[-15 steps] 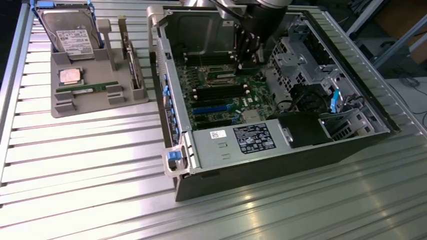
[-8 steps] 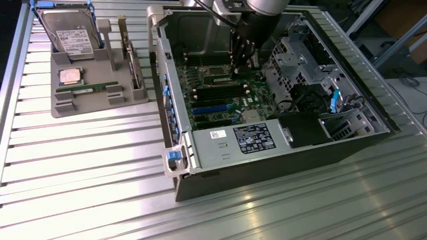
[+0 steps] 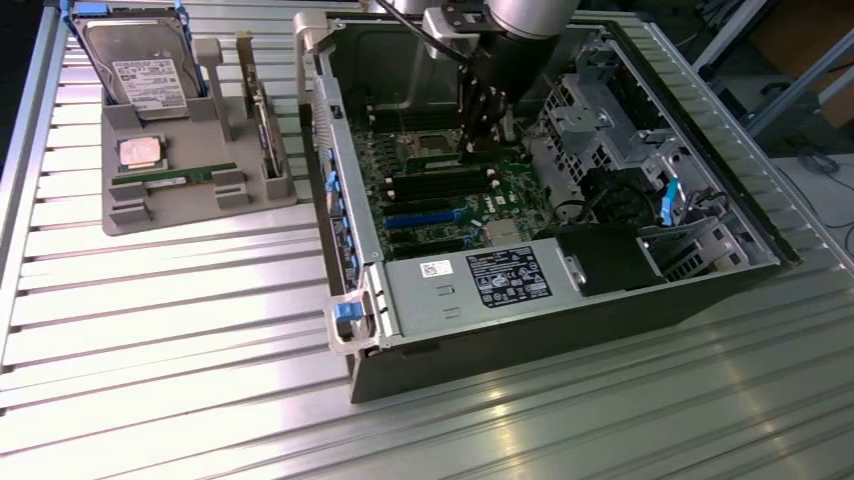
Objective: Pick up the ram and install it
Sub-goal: 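Insert the ram into the slot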
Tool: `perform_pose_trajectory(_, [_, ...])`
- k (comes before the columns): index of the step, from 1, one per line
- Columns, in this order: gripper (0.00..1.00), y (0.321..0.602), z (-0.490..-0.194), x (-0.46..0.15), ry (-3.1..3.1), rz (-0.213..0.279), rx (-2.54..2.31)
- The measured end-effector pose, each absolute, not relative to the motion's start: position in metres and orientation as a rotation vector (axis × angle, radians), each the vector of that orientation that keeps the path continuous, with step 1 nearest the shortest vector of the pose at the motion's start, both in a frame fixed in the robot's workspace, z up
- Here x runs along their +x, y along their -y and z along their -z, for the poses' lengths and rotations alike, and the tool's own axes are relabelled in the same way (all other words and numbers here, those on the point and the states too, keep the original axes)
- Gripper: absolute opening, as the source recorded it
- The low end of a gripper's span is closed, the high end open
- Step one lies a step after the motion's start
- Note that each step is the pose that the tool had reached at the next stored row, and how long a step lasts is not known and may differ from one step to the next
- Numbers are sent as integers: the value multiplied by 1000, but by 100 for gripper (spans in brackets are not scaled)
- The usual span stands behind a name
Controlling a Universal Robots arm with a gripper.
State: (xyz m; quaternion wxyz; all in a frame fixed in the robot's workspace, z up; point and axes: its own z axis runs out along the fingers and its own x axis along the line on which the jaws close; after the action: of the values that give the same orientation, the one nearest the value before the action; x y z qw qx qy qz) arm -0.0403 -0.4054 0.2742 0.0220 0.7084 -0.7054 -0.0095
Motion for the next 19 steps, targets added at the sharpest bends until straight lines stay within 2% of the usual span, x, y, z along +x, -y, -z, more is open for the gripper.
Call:
perform_pose_trajectory(14, [13, 408, -246, -40, 2187, 29, 2193])
perform_pose_trajectory(19, [13, 405, -241, -40, 2200, 12, 2165])
